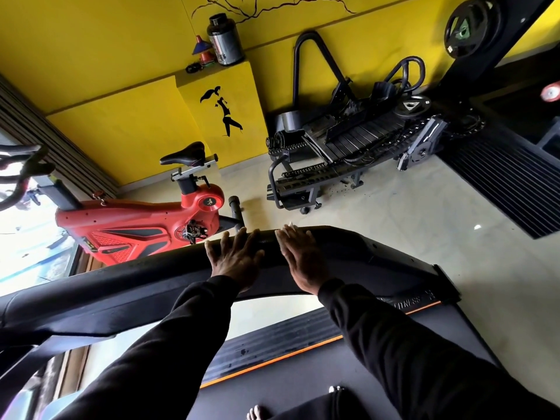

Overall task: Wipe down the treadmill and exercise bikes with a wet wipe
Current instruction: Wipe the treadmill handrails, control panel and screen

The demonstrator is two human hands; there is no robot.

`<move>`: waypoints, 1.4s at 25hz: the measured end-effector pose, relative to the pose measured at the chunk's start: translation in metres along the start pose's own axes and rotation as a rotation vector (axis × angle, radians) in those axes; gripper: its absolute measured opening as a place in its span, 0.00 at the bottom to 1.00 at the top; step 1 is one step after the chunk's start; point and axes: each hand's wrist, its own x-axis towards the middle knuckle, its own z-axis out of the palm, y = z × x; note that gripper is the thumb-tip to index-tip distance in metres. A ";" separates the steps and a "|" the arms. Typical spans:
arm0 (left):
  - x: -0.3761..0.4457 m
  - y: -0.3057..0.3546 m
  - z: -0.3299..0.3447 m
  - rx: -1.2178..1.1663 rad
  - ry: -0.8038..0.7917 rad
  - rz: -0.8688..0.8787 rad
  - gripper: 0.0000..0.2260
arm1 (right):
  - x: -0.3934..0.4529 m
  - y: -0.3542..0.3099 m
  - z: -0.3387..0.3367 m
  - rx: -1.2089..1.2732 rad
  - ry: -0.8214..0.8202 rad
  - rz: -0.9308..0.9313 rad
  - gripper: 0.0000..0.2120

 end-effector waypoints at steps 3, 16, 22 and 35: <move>0.000 0.002 -0.003 -0.011 -0.017 -0.025 0.25 | 0.012 0.023 -0.012 -0.031 0.113 0.181 0.27; 0.018 0.060 0.003 0.083 -0.071 0.047 0.26 | -0.011 0.034 -0.009 0.052 0.038 0.200 0.30; 0.028 0.072 0.006 0.145 -0.067 0.080 0.26 | -0.023 0.077 -0.020 0.196 0.106 0.408 0.30; 0.063 0.104 0.018 0.262 -0.017 0.393 0.27 | -0.040 0.088 -0.013 0.305 0.104 0.351 0.25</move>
